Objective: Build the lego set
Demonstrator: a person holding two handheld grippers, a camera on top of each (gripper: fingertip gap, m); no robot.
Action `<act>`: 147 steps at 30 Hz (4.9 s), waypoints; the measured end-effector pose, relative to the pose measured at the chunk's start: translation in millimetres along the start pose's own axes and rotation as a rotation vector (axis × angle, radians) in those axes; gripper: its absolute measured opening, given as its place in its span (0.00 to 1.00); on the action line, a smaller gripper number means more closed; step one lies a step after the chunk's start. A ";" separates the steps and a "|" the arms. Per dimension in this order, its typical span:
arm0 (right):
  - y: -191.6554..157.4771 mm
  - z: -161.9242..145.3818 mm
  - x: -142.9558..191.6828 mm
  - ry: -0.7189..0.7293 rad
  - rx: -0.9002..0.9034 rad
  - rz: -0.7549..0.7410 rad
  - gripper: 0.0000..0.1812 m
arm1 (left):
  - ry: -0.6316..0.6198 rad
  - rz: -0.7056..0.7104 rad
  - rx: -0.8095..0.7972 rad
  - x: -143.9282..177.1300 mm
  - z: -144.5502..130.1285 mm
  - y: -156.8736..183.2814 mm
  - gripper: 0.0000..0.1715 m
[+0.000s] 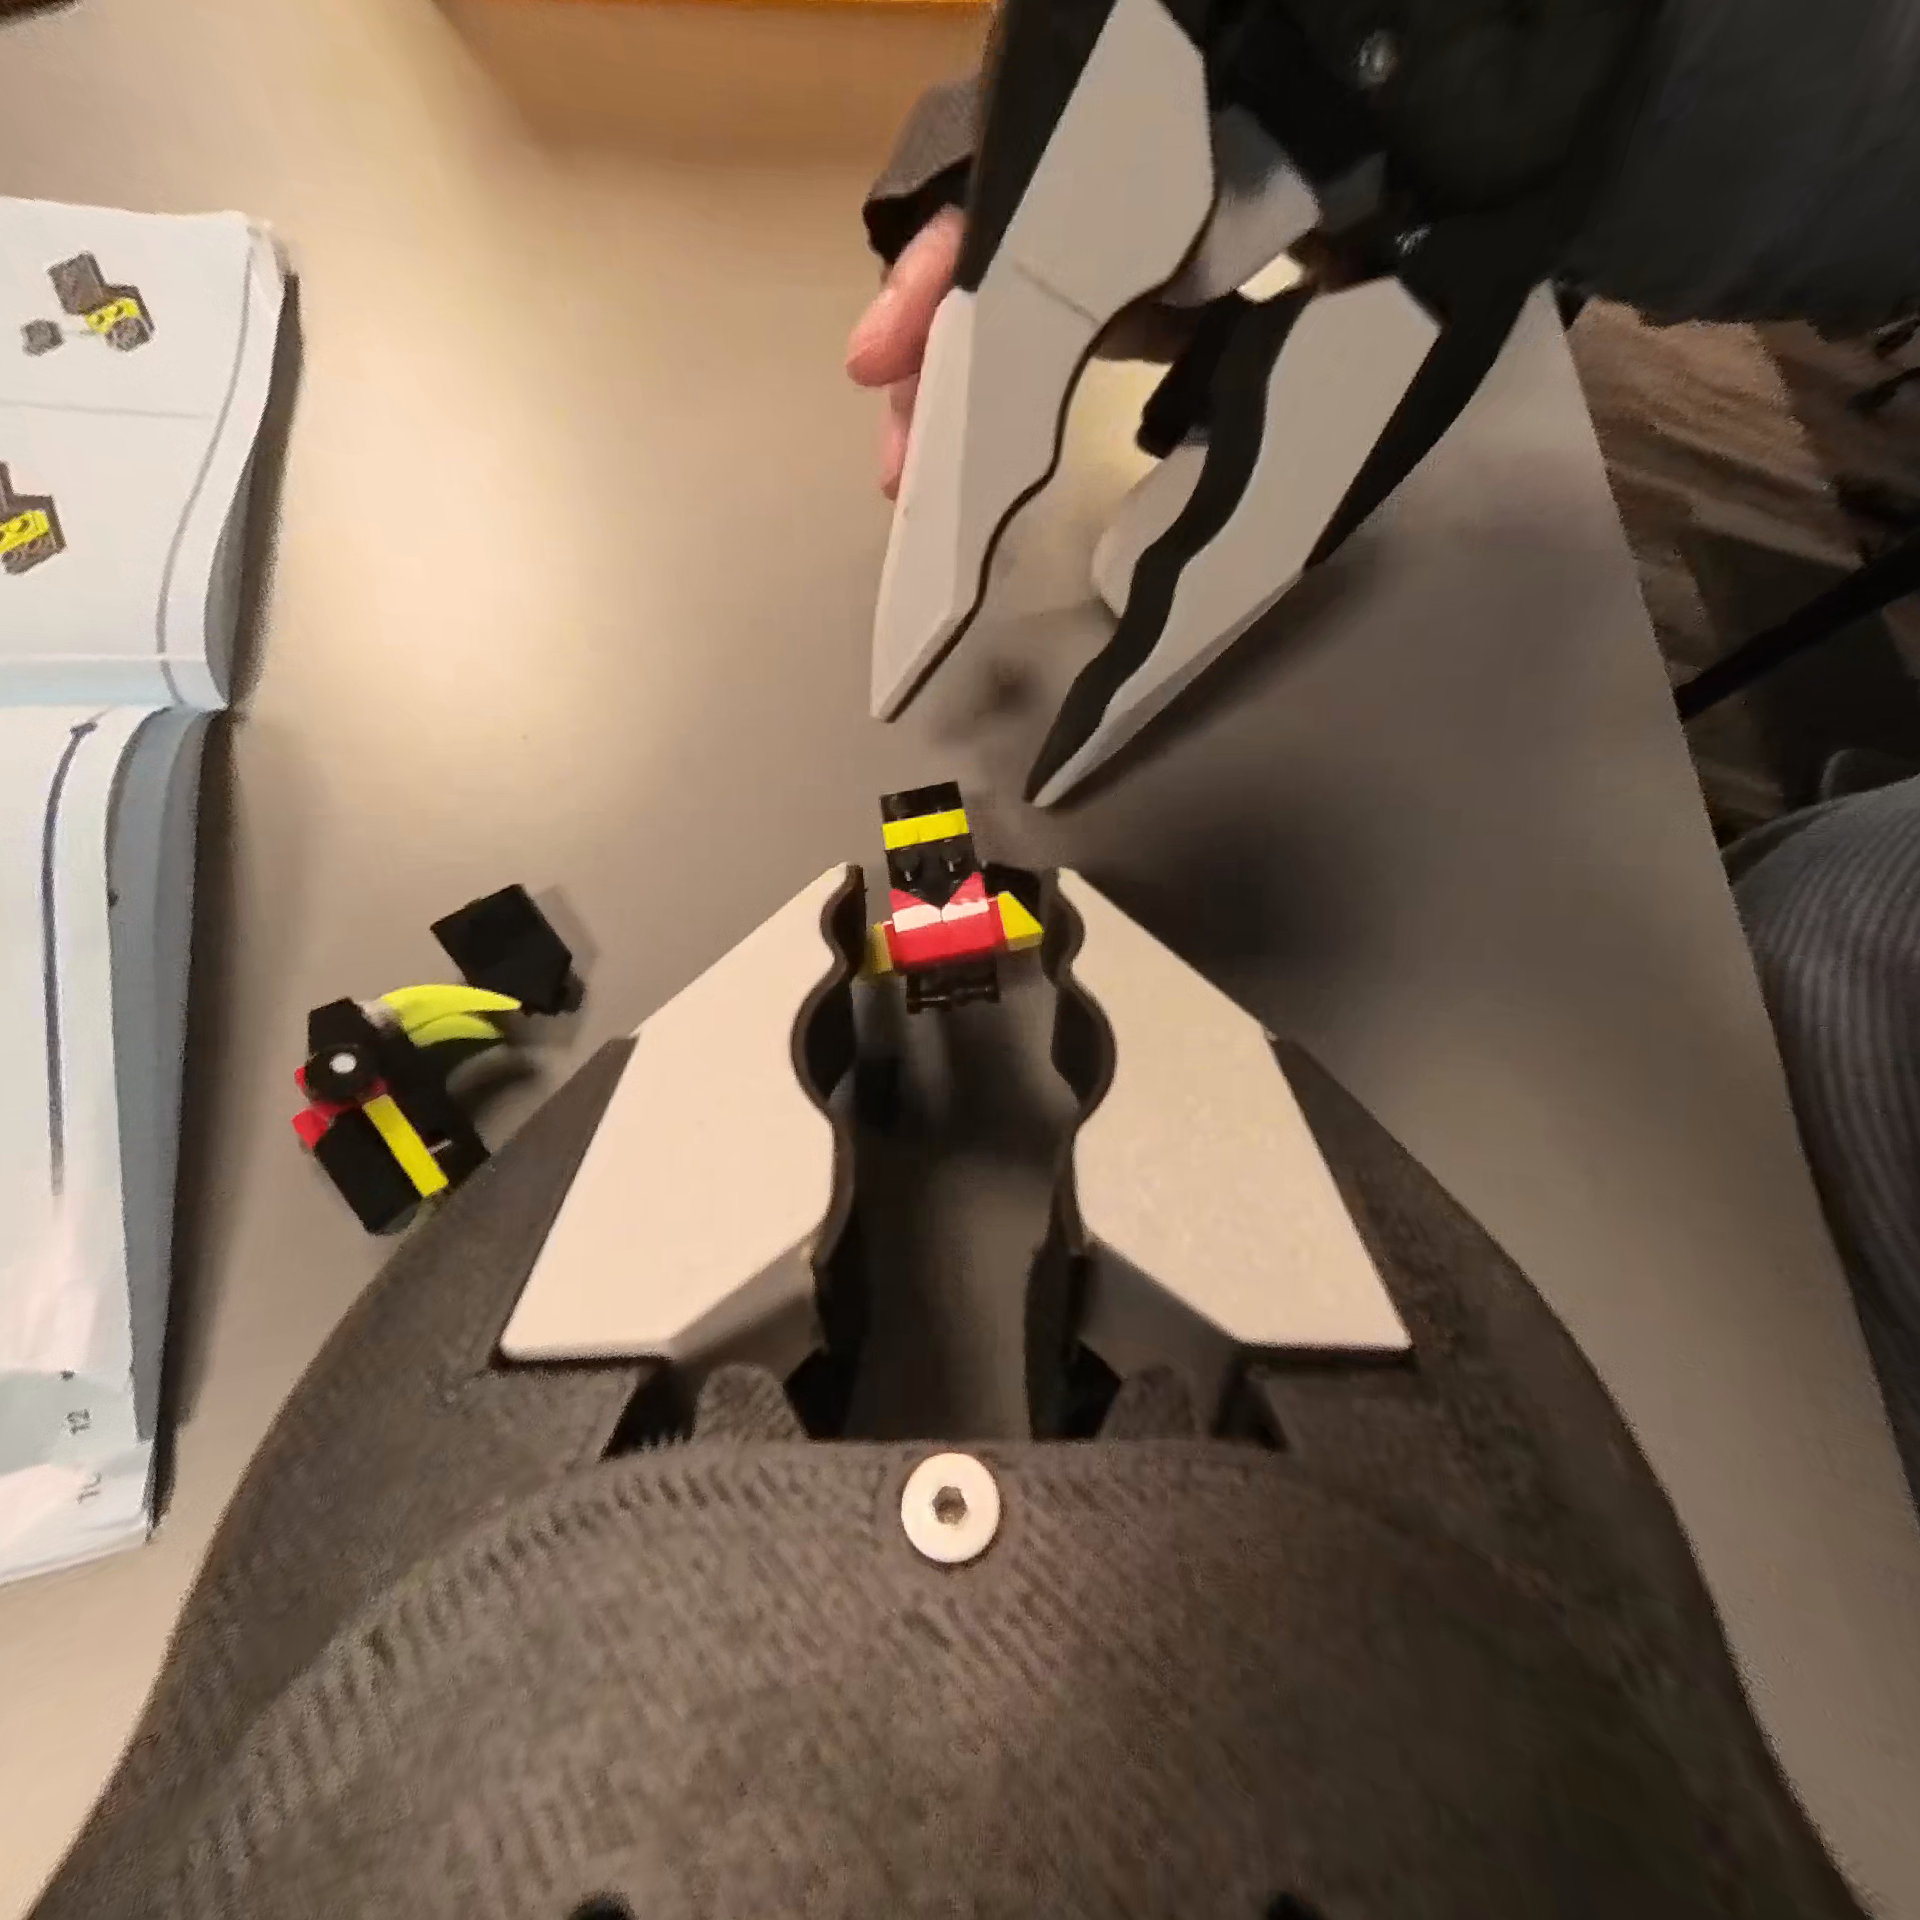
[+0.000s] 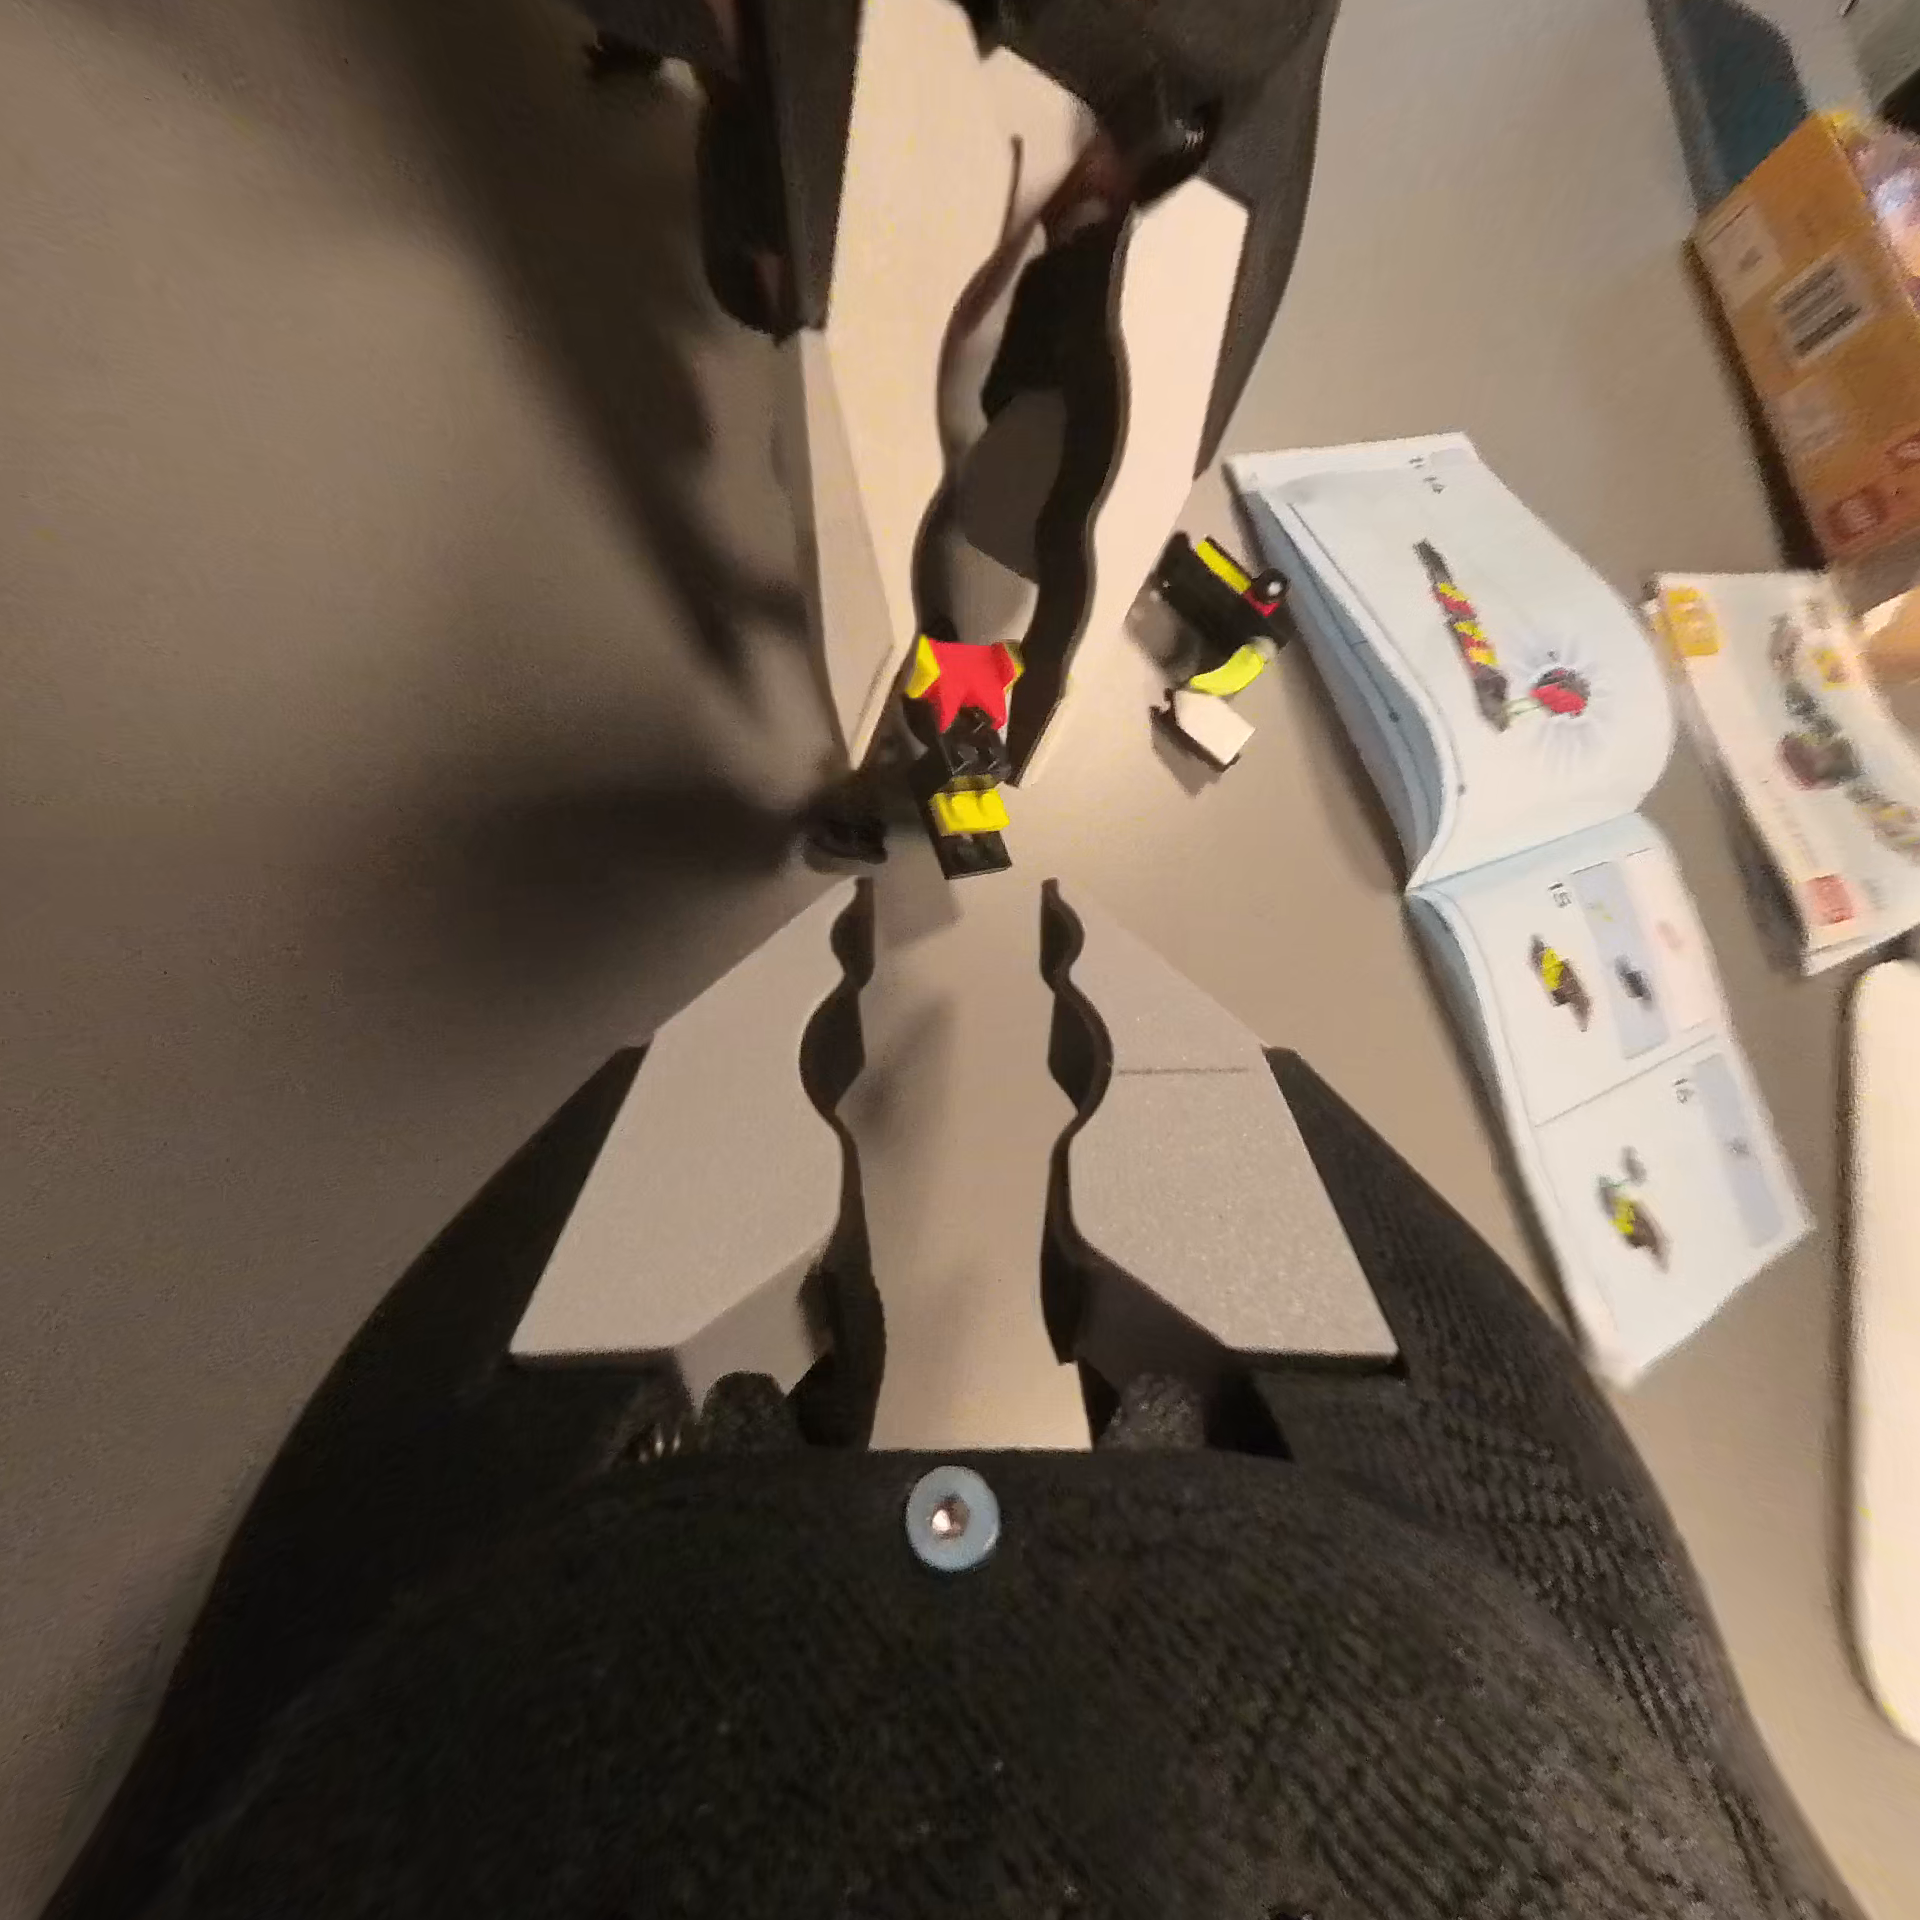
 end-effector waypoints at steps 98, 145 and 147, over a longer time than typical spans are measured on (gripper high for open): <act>-31.3 -15.6 15.5 -0.403 1.202 -0.066 0.13 | -0.012 0.003 -0.044 8.8 -20.9 39.6 0.09; -45.4 32.8 39.9 0.182 -0.711 0.622 0.03 | 0.169 0.275 -0.899 -8.2 13.0 77.8 0.09; -46.2 33.9 40.7 0.189 -0.709 0.626 0.02 | 0.167 0.269 -0.902 -10.4 12.8 79.2 0.07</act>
Point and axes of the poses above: each gripper's, where its closed fingertips meet, x back along the fingers, z out of its top, y = z × x across the jaws, the point moved 1 cm from there along x, back along the fingers, and after that the axes turned 8 degrees about x, right-handed, at the moved point
